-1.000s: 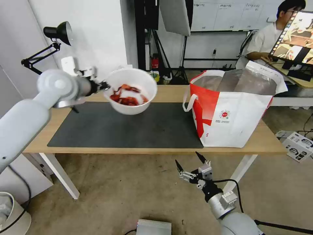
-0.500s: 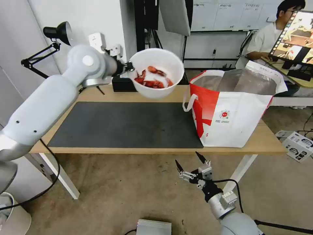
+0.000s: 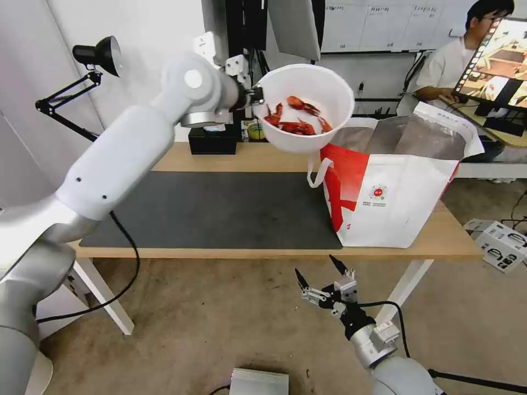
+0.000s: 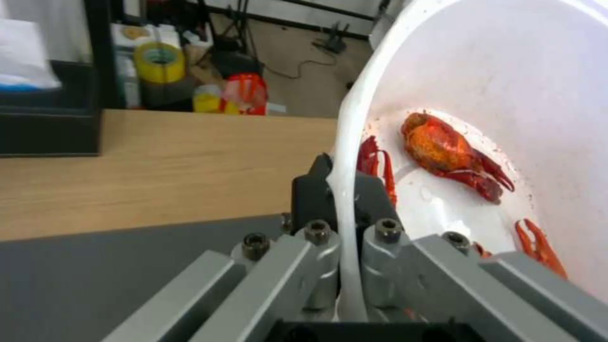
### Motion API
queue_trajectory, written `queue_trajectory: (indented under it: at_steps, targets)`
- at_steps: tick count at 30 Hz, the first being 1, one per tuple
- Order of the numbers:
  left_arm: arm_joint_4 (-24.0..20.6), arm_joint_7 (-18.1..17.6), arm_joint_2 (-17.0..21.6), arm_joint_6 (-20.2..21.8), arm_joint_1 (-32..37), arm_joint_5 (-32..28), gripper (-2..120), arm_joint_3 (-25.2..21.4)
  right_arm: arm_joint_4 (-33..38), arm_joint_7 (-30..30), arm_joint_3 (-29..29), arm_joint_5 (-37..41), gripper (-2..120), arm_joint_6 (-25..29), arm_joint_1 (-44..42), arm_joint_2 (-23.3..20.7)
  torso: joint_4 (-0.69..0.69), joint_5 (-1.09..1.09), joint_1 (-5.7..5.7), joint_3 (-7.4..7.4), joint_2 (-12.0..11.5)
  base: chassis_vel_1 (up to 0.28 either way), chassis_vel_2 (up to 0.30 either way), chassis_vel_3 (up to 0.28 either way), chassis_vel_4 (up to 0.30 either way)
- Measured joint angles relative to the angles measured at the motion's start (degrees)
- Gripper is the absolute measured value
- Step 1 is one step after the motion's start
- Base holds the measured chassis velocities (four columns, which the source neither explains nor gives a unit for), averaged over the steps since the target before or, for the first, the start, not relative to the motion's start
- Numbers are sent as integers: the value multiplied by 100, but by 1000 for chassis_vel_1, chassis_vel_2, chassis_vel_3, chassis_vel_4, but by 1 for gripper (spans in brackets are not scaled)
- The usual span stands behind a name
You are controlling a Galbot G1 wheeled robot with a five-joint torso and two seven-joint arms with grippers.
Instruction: Pick up the trash from the table and place it into the takeout bag.
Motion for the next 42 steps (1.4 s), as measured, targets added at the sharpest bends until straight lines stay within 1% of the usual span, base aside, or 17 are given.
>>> queue_trajectory:
  at_steps: [1, 2, 3, 9, 19, 22, 26, 28, 29, 32, 33, 35, 36, 38, 39, 40, 42]
  targets:
    - [98, 0, -117, -7, -62, 5, 0, 36, 0, 0, 0, 0, 100, 0, 0, 0, -2, 1, 0, 0, 0, 0, 0, 0, 0]
    - [98, 0, -117, -7, -62, 5, 0, 36, 0, 0, 0, 0, 100, 0, 0, 0, -2, 1, 0, 0, 0, 0, 0, 0, 0]
    - [214, 0, -235, -23, -141, 22, 0, 94, 0, 0, 0, 0, 100, 0, 0, 0, -2, 1, 0, 0, 0, 0, 0, 0, 0]
    - [596, -21, -594, -93, -296, 131, 0, 156, 0, 0, 0, 0, 100, 0, 0, 0, 0, 0, 0, 0, 0, 0, 0, 0, 0]
    - [790, -139, -936, -350, -306, 203, 0, 179, 0, 0, 0, 0, 100, 0, 0, 0, 1, 0, 0, 0, 0, 0, 0, 0, 0]
    - [896, -130, -1106, -434, -296, 254, 0, 193, 0, 0, 0, 0, 100, 0, 0, 0, 0, 0, 0, 0, 0, 0, 0, 0, 0]
    - [969, -49, -1209, -537, -296, 370, 0, 240, 0, 0, 0, 0, 100, 0, 0, 0, 0, 0, 0, 0, 0, 0, 0, 0, 0]
    - [1022, 7, -1278, -682, -297, 555, 0, 354, 0, 0, 0, 0, 100, 0, 0, 0, 0, 0, 0, 0, 0, 0, 0, 0, 0]
    - [1022, 7, -1278, -682, -297, 555, 0, 354, 0, 0, 0, 0, 100, 0, 0, 0, 0, 0, 0, 0, 0, 0, 0, 0, 0]
    - [1146, 30, -1458, -1008, -296, 846, 0, 461, 0, 0, 0, 0, 100, 0, 0, 0, 1, 0, 0, 0, 0, 0, 0, 0, 0]
    - [1146, 30, -1458, -1008, -296, 846, 0, 461, 0, 0, 0, 0, 100, 0, 0, 0, 1, 0, 0, 0, 0, 0, 0, 0, 0]
    - [1251, 140, -1576, -1372, -282, 1270, 0, 644, 0, 0, 0, 0, 100, 0, 0, 0, -1, 0, -1, 0, 0, 0, 0, 0, 0]
    - [1251, 140, -1576, -1372, -282, 1270, 0, 644, 0, 0, 0, 0, 100, 0, 0, 0, -1, 0, -1, 0, 0, 0, 0, 0, 0]
    - [1278, 207, -1611, -1500, -259, 1452, 0, 743, 0, 0, 0, 0, 100, 0, 0, 0, 0, 0, -1, 0, 0, 0, 0, 0, 0]
    - [1263, 353, -1608, -1551, -222, 1619, 0, 819, 0, 0, 0, 0, 100, 0, 0, 0, 0, 0, 0, 0, 0, 0, 0, 0, 0]
    - [1263, 353, -1608, -1551, -222, 1619, 0, 819, 0, 0, 0, 0, 100, 0, 0, 0, 0, 0, 0, 0, 0, 0, 0, 0, 0]
    - [1188, 517, -1556, -1597, -165, 1887, 0, 977, 0, 0, 0, 0, 100, 0, 0, 0, 0, -1, -1, 0, 0, 0, 0, 0, 0]
